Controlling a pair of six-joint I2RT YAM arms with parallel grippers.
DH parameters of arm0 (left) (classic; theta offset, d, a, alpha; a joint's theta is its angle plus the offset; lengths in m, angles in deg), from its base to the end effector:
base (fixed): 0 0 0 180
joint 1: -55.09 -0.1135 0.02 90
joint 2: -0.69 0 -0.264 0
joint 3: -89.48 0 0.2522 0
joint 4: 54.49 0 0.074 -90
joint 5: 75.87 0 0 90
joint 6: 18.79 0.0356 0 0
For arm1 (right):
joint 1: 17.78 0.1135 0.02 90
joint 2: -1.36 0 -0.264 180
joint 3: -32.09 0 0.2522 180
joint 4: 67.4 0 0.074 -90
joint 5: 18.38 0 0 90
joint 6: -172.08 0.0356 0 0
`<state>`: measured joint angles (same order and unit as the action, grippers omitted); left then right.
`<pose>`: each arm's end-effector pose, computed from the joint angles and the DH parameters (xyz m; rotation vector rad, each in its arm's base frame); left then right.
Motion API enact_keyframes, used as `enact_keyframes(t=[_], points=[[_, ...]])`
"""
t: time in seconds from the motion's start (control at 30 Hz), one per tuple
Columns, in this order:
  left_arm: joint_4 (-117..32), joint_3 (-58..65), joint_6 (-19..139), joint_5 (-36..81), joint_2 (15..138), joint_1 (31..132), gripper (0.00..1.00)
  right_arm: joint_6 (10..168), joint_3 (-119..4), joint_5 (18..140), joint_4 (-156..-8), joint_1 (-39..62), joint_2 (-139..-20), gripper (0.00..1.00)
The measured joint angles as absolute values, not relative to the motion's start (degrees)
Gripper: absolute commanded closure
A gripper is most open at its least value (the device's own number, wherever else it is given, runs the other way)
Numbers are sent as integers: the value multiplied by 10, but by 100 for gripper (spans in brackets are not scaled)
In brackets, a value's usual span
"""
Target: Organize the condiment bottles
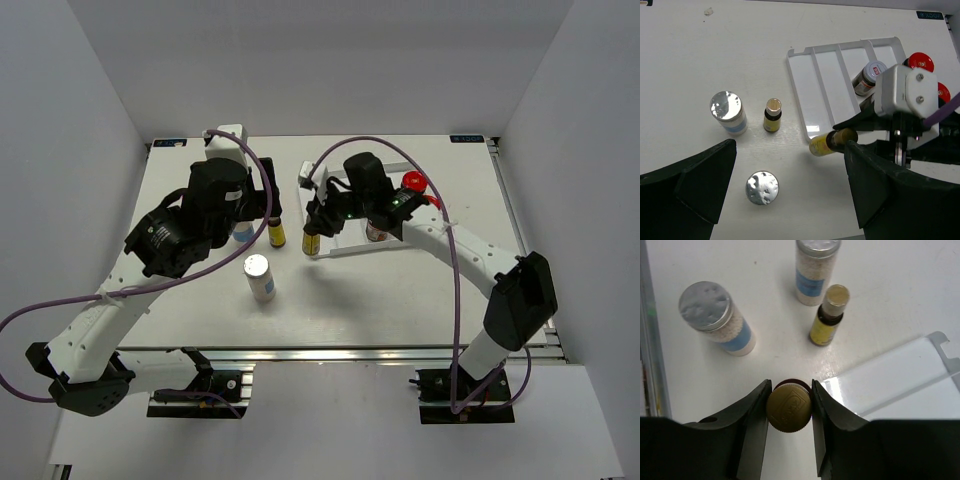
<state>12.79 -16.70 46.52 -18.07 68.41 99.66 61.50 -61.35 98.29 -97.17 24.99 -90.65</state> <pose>0.1619 -0.1329 0.4645 0.0089 1.9961 -0.1937 0.2641 0.2660 0.3334 -1.3328 1.6038 0.7174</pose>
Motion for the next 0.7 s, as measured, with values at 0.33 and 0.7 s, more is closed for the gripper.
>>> enact_keyframes(t=[0.33, 0.7], points=[[125, -165, 469, -181, 687, 997, 2, 621, -707, 961, -980, 168, -1004, 100], [116, -165, 478, -180, 707, 997, 2, 603, -805, 931, -982, 110, -1110, 100]])
